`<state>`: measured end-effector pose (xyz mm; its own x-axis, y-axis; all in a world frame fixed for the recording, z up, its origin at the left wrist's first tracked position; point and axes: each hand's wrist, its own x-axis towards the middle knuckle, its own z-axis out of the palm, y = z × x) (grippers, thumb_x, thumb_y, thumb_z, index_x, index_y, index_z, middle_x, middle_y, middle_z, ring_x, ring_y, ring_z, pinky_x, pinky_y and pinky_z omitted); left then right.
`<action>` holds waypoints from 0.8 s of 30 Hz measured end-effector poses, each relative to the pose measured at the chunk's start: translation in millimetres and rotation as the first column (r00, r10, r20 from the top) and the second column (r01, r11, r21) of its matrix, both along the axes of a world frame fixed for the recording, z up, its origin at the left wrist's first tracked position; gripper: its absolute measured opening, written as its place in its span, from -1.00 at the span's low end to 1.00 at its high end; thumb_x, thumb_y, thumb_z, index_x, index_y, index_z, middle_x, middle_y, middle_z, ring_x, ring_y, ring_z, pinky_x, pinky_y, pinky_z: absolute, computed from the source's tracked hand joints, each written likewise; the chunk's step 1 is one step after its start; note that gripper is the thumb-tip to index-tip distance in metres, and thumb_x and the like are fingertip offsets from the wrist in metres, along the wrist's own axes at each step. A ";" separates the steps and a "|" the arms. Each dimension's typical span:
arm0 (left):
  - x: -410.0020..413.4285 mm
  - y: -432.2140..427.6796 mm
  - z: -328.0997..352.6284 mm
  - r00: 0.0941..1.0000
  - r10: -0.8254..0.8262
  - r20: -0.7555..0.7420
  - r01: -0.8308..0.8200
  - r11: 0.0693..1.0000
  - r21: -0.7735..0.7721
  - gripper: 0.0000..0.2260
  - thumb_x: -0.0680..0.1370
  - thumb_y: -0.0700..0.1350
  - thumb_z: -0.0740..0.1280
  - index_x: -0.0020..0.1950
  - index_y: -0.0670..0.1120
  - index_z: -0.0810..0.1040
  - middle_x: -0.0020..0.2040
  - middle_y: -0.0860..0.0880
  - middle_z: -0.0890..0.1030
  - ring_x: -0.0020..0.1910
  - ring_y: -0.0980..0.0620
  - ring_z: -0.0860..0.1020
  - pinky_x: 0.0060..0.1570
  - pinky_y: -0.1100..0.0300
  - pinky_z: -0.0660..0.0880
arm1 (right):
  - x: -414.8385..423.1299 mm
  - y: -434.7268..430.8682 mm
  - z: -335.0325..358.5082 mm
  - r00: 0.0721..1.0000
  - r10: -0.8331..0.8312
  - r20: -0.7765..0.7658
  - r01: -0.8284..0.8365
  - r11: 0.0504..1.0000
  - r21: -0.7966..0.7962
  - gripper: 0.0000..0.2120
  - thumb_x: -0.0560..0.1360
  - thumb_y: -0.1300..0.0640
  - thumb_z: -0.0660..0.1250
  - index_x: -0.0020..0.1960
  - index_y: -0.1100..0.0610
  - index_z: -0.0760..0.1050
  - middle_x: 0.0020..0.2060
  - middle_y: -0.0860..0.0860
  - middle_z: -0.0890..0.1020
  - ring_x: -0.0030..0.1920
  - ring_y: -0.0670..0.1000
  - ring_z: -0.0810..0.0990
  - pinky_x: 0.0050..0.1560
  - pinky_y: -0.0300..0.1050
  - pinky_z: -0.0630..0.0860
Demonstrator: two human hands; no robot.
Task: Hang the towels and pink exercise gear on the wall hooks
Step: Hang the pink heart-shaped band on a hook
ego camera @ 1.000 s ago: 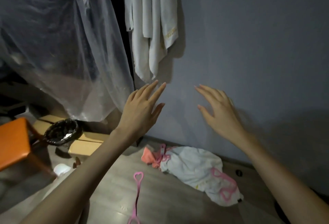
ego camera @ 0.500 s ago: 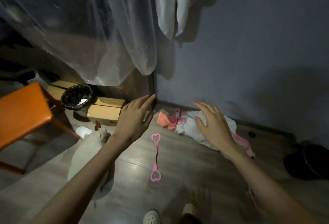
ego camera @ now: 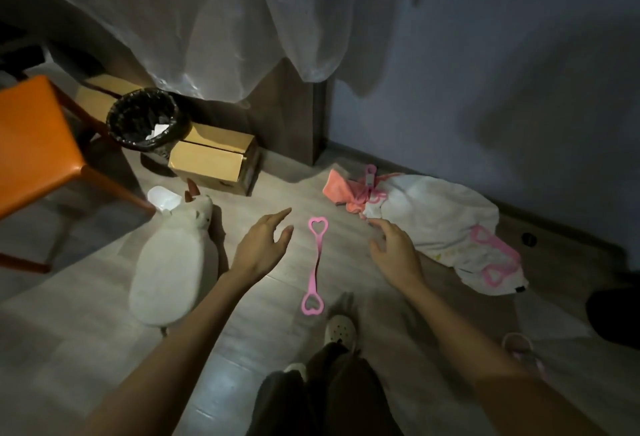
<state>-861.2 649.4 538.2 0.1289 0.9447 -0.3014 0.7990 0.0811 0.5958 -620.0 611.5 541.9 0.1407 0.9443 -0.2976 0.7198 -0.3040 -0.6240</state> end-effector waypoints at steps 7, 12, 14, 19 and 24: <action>-15.9 46.6 -144.9 1.000 0.012 0.007 -0.011 0.992 -0.128 -0.61 0.60 0.04 0.17 0.43 0.06 0.32 0.34 -0.07 0.47 0.21 -0.05 0.51 0.18 0.06 0.45 | -29.0 52.8 -141.7 0.997 -0.061 -0.046 0.053 0.988 -0.147 -0.66 0.51 0.18 0.26 0.29 0.10 0.43 0.25 0.05 0.53 0.21 0.11 0.50 0.22 -0.02 0.45; -19.8 86.8 -281.6 0.997 0.012 0.077 0.000 0.987 -0.160 -0.61 0.60 0.00 0.18 0.44 0.04 0.32 0.35 -0.07 0.46 0.22 -0.05 0.51 0.17 0.09 0.44 | -53.1 75.6 -289.6 0.995 -0.060 -0.086 0.033 0.959 -0.282 -0.60 0.52 0.17 0.27 0.34 0.12 0.36 0.31 0.09 0.47 0.30 0.09 0.44 0.29 -0.04 0.37; -19.2 100.0 -340.8 0.995 -0.010 0.104 0.027 0.987 -0.161 -0.61 0.60 -0.01 0.19 0.44 0.04 0.32 0.34 -0.07 0.47 0.21 -0.05 0.52 0.20 0.04 0.46 | -62.1 83.6 -349.2 0.995 -0.046 -0.083 0.019 0.951 -0.309 -0.59 0.52 0.16 0.27 0.36 0.12 0.34 0.32 0.09 0.44 0.30 0.09 0.42 0.29 -0.04 0.36; -10.3 127.1 -486.8 0.988 -0.124 0.091 0.137 0.977 -0.160 -0.60 0.60 -0.07 0.20 0.45 0.00 0.32 0.37 -0.09 0.44 0.28 -0.07 0.46 0.28 0.06 0.39 | -72.6 113.2 -487.7 0.999 0.019 -0.051 -0.035 0.944 -0.327 -0.54 0.49 0.08 0.33 0.35 0.04 0.30 0.26 0.07 0.44 0.24 0.09 0.46 0.23 0.08 0.47; 0.8 157.0 -600.5 0.931 -0.365 -0.003 0.364 0.930 -0.043 -0.59 0.57 -0.17 0.22 0.43 -0.03 0.35 0.39 -0.11 0.42 0.35 -0.13 0.39 0.32 0.02 0.34 | -70.8 140.7 -602.5 0.997 0.075 0.014 -0.067 0.953 -0.295 -0.39 0.45 -0.01 0.36 0.41 -0.01 0.19 0.29 0.08 0.34 0.24 0.10 0.43 0.22 0.05 0.48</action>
